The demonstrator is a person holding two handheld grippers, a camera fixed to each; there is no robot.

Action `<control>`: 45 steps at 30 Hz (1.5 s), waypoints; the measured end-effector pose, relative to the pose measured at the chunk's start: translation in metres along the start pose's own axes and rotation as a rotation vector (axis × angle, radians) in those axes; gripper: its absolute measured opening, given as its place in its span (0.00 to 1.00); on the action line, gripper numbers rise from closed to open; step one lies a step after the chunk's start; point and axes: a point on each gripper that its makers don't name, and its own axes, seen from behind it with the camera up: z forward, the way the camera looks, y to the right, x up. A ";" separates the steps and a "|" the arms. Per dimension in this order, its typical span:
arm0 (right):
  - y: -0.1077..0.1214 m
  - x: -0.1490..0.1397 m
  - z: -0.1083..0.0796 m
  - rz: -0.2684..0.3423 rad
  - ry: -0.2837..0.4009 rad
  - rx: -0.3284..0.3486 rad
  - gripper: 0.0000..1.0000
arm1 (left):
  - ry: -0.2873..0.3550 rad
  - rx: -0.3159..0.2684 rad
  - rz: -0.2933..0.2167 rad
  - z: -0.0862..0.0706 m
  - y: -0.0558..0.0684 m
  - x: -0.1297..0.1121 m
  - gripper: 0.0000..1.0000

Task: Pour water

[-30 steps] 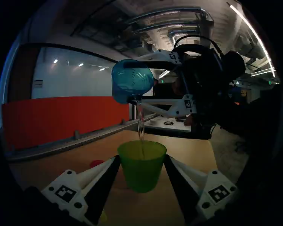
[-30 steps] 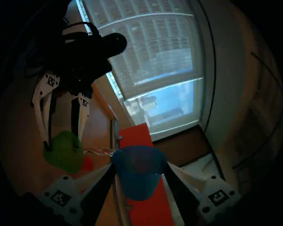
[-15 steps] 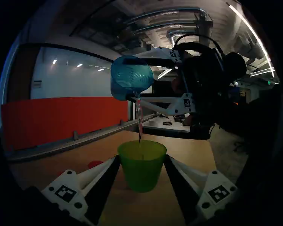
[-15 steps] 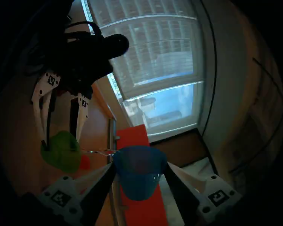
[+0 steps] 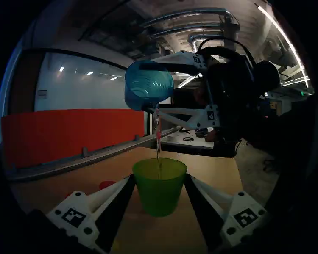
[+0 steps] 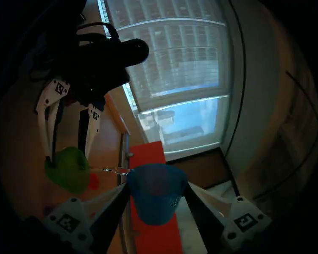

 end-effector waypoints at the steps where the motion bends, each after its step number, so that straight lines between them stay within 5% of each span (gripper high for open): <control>1: 0.000 0.000 0.000 -0.003 0.000 0.000 0.90 | 0.000 0.000 0.000 0.000 0.000 0.000 0.84; 45: 0.007 0.006 0.003 -0.215 0.001 -0.019 0.89 | 0.007 -0.009 -0.006 0.003 0.000 0.002 0.84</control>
